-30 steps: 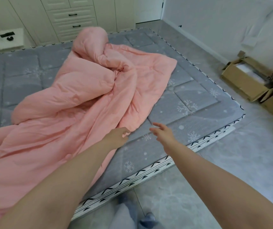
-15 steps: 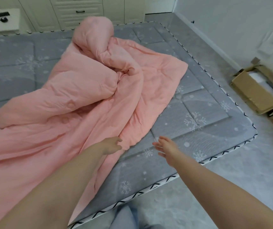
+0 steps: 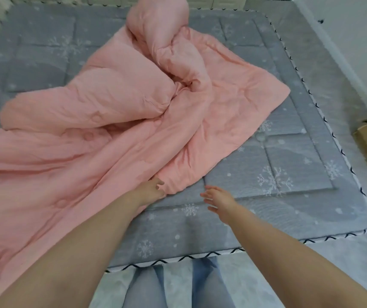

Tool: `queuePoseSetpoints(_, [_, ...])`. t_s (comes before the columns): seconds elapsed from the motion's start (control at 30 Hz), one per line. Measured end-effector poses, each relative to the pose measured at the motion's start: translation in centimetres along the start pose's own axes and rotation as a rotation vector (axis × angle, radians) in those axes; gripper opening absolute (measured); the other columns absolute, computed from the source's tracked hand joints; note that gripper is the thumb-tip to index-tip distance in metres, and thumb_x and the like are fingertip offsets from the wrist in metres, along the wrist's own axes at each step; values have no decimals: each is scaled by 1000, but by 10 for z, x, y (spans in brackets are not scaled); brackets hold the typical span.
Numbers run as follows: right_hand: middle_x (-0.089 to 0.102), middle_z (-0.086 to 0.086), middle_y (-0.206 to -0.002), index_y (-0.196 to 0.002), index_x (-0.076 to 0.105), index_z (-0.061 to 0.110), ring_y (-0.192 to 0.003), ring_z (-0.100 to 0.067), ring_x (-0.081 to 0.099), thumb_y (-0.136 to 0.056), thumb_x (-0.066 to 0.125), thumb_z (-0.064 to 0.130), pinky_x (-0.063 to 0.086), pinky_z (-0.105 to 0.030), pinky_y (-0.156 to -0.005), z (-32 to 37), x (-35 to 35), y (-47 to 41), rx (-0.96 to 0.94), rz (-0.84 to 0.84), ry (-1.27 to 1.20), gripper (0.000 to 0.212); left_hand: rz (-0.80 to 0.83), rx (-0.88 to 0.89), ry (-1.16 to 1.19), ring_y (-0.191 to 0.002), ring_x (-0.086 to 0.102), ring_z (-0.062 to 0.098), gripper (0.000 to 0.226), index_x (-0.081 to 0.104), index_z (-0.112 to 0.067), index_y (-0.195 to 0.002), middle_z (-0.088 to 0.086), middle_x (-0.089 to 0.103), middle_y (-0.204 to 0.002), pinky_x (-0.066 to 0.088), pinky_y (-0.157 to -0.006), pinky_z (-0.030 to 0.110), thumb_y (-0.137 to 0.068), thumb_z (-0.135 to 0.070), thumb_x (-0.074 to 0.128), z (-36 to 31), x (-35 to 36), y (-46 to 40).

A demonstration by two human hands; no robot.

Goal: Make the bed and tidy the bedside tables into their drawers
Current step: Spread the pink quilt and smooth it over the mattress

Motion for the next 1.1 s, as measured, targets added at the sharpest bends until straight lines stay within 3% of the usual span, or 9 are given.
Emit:
queuePoseSetpoints(0.13, [64,-2,-116,-130,52,21,-107,-20,57,-97,48,15,44,-35,-91,3,0,-24,47,124,41,34,-115,-115,248,-118,55,23,47,48,-18,-137,9,55,-134,42,-97,27,-92,-25,57,8,36,2])
queuePoseSetpoints(0.23, [58,-5,-113,-121,51,20,-95,-21,57,-98,48,15,44,-31,-75,11,1,-50,110,169,-104,23,-158,-273,658,-110,55,21,50,47,-20,-136,8,55,-133,44,-91,30,-89,-24,63,17,67,-4])
queuePoseSetpoints(0.3, [56,-6,-114,-116,52,19,-88,-20,59,-98,50,16,46,-38,-84,15,7,-75,125,175,-205,18,-194,-379,992,-108,54,20,52,45,-22,-134,8,54,-131,44,-89,33,-87,-24,66,24,82,-16])
queuePoseSetpoints(0.43, [51,-9,-96,-128,41,14,-81,-24,54,-92,60,10,52,-48,-81,5,35,-123,111,143,-69,41,-261,-501,1408,-110,58,18,60,47,-14,-136,8,55,-132,50,-77,31,-83,-29,72,40,109,-57])
queuePoseSetpoints(0.53, [48,-6,-92,-125,45,14,-82,-23,55,-89,67,25,53,-43,-73,-20,68,-153,209,188,6,43,-317,-522,1639,-115,53,24,53,47,-20,-130,9,48,-128,47,-93,38,-84,-32,71,55,132,-96])
queuePoseSetpoints(0.7, [64,-7,-102,-113,61,15,-91,-22,63,-85,71,33,53,-35,-88,-29,102,-199,158,214,-361,35,-399,-403,2055,-120,55,23,39,57,-17,-113,6,54,-125,39,-108,39,-86,-43,66,81,147,-131])
queuePoseSetpoints(0.83, [70,-11,-100,-106,64,9,-89,-22,68,-80,63,1,59,-34,-71,-23,92,-224,18,139,-554,27,-506,-323,2183,-111,56,21,51,52,-16,-120,7,52,-125,43,-106,38,-82,-43,71,96,141,-137])
queuePoseSetpoints(0.93, [65,-15,-91,-96,61,1,-86,-26,65,-67,48,-2,56,-32,-64,-41,68,-218,11,77,-554,32,-519,-407,2180,-99,61,19,39,57,-12,-104,8,58,-115,49,-96,35,-80,-36,75,96,143,-132])
queuePoseSetpoints(1.1, [66,-5,-93,-96,60,9,-81,-19,66,-80,35,-2,59,-29,-76,-63,28,-177,14,59,-604,32,-495,-542,2072,-80,66,21,51,65,-11,-111,8,69,-103,57,-67,29,-65,-28,78,90,170,-107])
Point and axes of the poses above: each hand's wrist, its own y-axis away from the middle knuckle, its own x-axis out of the palm, z = x × y, the point moved 2 cm from there along -y, towards the middle knuckle
